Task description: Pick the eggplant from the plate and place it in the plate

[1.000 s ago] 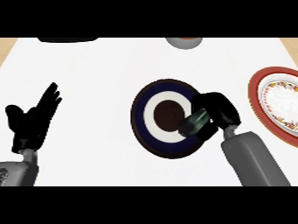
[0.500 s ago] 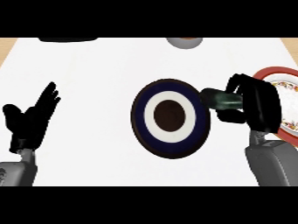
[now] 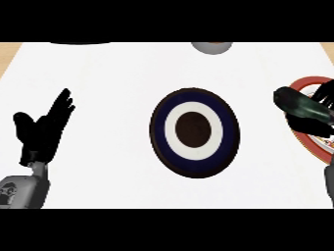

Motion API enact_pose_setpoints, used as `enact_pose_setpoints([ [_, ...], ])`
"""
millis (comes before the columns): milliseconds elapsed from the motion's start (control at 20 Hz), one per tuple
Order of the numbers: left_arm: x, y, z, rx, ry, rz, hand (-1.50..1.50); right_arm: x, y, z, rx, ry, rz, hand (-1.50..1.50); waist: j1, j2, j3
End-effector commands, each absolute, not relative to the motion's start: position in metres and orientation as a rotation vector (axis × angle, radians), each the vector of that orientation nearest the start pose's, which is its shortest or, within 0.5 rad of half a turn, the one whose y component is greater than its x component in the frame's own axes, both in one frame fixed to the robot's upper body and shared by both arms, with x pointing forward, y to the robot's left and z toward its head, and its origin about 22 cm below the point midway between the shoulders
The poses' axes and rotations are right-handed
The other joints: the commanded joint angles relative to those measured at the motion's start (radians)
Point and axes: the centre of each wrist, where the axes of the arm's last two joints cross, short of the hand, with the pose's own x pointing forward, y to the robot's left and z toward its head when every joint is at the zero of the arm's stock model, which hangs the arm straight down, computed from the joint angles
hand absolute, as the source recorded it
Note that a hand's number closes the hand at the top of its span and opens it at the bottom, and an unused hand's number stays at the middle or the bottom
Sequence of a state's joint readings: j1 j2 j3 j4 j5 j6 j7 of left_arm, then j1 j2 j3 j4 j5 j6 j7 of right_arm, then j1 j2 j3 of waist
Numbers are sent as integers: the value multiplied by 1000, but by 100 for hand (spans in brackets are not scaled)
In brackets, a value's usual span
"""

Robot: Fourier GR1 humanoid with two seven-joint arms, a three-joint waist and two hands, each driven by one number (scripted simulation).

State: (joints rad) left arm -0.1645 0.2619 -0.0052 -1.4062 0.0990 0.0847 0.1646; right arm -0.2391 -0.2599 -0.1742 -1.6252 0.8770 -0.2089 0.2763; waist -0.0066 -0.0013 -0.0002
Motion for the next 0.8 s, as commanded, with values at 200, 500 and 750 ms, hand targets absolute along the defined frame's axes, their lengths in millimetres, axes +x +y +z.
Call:
enact_pose_setpoints([
  [200, 285, 279, 12, 178, -1429, -81, 0, 283, -389, 71, -1288, -1413, 272, 150, 7, 3, 1],
  [500, 282, 292, 9, 167, -1408, -81, 0, 308, -436, 69, -1278, -1248, 390, 150, 19, 6, 1],
  [750, 292, 279, 21, 159, -1409, -81, 0, 305, -461, 53, -1031, -1200, 299, 150, 21, 8, 2],
])
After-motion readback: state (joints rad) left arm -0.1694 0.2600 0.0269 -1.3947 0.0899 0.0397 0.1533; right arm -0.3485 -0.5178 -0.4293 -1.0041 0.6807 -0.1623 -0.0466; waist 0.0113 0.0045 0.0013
